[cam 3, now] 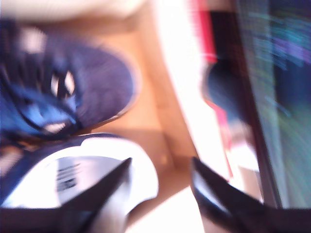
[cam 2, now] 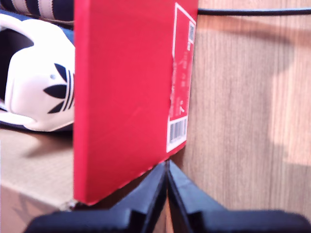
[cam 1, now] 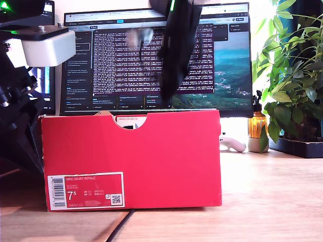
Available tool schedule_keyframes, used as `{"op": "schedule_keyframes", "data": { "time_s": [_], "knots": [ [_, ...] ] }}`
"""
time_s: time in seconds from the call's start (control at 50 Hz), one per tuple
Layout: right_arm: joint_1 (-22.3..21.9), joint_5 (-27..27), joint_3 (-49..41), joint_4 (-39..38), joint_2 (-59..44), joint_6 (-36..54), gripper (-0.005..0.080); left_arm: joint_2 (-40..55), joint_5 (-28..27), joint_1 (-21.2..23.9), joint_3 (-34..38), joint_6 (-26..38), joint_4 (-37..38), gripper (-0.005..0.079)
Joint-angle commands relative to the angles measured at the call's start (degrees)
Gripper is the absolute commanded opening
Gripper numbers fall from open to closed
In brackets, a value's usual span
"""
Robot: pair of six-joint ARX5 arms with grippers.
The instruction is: Pack the blue shoes by picking the first shoe and placing it inside the red shoebox, left side, then picking and rotating the second shoe and placing it in the shoebox
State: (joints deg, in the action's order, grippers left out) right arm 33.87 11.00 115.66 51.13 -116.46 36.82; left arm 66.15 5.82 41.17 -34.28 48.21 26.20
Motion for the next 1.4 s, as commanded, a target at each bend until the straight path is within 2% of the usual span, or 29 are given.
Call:
{"op": "schedule_keyframes", "data": {
  "time_s": [0.0, 0.08, 0.2, 0.36, 0.66, 0.94, 1.1, 1.38],
  "knots": [
    [0.35, 0.02, 1.73, 2.99, 3.85, -4.17, 0.0108, 0.59, -1.11, 0.20, -0.72, -1.33, 0.44, -0.0019],
    [0.35, 0.00, 2.21, 6.82, 5.46, -7.58, -0.0019, 0.59, -1.42, 0.20, -0.72, -2.12, 0.77, -0.0019],
    [0.04, -0.37, 2.21, 10.99, 7.39, -15.61, -0.0012, 0.59, -1.75, 0.20, -0.72, -2.12, 0.28, -0.0019],
    [-1.38, -0.63, 2.21, 14.36, 8.48, -25.97, -0.0012, 0.48, 2.36, 0.22, -0.72, -5.31, 1.90, -0.0019],
    [-4.33, -0.61, 2.21, 15.91, 8.55, -26.82, -0.0012, -5.33, 2.10, 3.63, -0.72, -9.16, 3.67, -0.0011],
    [-4.74, -0.87, 2.21, 16.66, 8.96, -30.29, -0.0012, -13.88, 2.14, 7.48, -0.72, -16.59, 13.25, -0.0011],
    [-4.81, -1.62, 2.19, 17.77, 10.19, -32.02, -0.0012, -19.32, 1.97, 8.13, -0.72, -23.85, 11.28, -0.0011],
    [-7.52, 0.13, -1.42, 19.43, 15.89, -33.88, -0.0012, -23.50, 1.70, 6.67, -0.72, -28.92, 5.84, -0.0011]
  ]
}}
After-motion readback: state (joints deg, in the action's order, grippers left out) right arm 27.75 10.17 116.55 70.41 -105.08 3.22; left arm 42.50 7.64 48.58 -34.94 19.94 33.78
